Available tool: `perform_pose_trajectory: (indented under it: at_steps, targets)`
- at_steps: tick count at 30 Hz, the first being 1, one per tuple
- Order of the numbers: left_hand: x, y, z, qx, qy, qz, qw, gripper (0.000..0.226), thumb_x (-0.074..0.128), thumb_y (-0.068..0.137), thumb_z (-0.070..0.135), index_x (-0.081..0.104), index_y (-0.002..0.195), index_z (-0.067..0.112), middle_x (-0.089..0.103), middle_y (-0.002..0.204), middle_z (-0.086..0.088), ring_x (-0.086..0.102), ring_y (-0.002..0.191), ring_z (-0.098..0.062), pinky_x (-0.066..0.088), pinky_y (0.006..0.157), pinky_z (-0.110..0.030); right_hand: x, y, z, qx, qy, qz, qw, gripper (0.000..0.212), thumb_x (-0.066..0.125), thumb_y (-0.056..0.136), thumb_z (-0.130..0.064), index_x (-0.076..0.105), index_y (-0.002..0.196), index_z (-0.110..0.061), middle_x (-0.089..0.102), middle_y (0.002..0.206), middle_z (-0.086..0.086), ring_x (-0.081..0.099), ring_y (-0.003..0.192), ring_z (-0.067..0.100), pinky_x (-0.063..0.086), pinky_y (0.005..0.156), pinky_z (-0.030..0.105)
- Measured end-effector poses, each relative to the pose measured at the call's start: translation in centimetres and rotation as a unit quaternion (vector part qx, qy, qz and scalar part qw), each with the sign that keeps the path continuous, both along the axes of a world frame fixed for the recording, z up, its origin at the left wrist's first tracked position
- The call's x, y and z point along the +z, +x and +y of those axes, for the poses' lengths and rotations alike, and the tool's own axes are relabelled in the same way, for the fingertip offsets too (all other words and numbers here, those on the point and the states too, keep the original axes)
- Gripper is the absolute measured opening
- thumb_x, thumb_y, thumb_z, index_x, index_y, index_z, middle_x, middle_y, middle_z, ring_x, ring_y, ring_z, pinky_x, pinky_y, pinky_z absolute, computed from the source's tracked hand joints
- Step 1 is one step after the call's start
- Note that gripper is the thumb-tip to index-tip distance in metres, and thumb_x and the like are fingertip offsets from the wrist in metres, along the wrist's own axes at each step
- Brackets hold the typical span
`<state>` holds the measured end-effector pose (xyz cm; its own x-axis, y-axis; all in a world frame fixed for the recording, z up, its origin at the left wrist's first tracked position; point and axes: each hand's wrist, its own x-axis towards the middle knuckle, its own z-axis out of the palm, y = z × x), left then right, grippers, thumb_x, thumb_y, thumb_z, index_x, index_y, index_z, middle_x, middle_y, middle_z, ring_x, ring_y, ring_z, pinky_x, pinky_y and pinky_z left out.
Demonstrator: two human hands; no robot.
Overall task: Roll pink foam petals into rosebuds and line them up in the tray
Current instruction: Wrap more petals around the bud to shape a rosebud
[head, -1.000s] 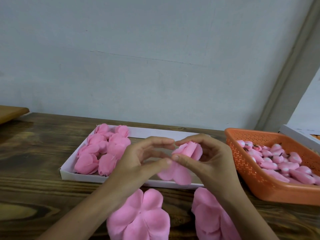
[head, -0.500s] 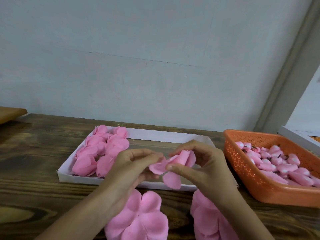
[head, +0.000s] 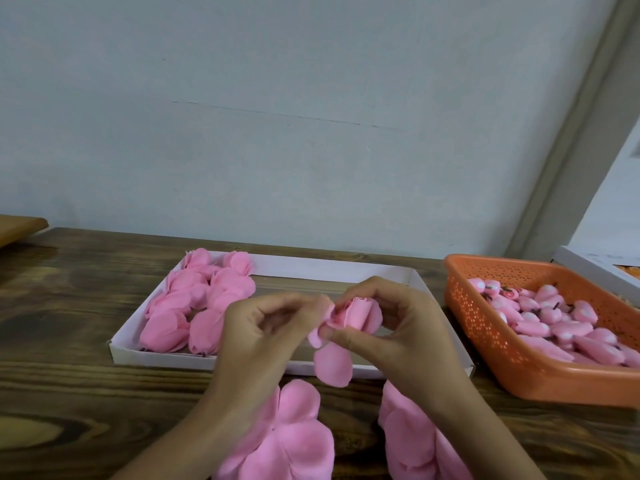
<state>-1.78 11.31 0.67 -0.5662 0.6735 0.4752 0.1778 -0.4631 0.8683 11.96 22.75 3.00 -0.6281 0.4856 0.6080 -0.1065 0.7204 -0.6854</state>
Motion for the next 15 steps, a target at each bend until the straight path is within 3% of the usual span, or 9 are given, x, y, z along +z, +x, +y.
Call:
perform_pose_trajectory:
  at_steps: [3, 7, 12, 15]
  targets:
    - [-0.1, -0.8, 0.2, -0.056, 0.013, -0.060, 0.997, 0.052, 0.052, 0.094, 0.052, 0.082, 0.092, 0.010, 0.078, 0.095, -0.018, 0.075, 0.095, -0.031, 0.060, 0.081, -0.032, 0.2, 0.2, 0.1, 0.013, -0.051, 0.010, 0.999, 0.021, 0.092, 0.075, -0.016, 0.076, 0.087, -0.021, 0.077, 0.085, -0.005, 0.073, 0.079, 0.017, 0.057, 0.065, 0.027]
    - [0.1, -1.7, 0.5, -0.105, 0.005, -0.136, 0.985, 0.048, 0.049, 0.093, 0.045, 0.079, 0.105, 0.009, 0.075, 0.105, -0.019, 0.071, 0.099, -0.028, 0.057, 0.078, -0.035, 0.3, 0.0, -0.1, 0.029, -0.097, 0.024, 0.995, 0.017, 0.091, 0.077, -0.013, 0.076, 0.085, -0.015, 0.077, 0.082, 0.000, 0.073, 0.075, 0.020, 0.060, 0.066, 0.033]
    - [0.0, -1.2, 0.8, -0.255, -0.030, -0.163, 0.953, 0.081, 0.067, 0.085, 0.062, 0.056, 0.141, 0.004, 0.059, 0.138, -0.028, 0.056, 0.132, -0.038, 0.042, 0.111, -0.055, 0.2, -0.4, -0.6, 0.052, -0.117, 0.016, 0.992, 0.016, 0.089, 0.078, -0.005, 0.076, 0.086, -0.010, 0.079, 0.085, 0.005, 0.075, 0.080, 0.026, 0.063, 0.073, 0.045]
    - [-0.3, -0.7, 1.0, -0.270, -0.063, -0.250, 0.928, 0.075, 0.052, 0.098, 0.060, 0.055, 0.140, -0.001, 0.057, 0.141, -0.030, 0.052, 0.136, -0.045, 0.032, 0.118, -0.060, 0.3, -0.5, -0.9, 0.069, -0.156, 0.035, 0.985, 0.013, 0.087, 0.079, -0.005, 0.077, 0.087, -0.009, 0.079, 0.086, 0.006, 0.076, 0.079, 0.028, 0.064, 0.070, 0.041]
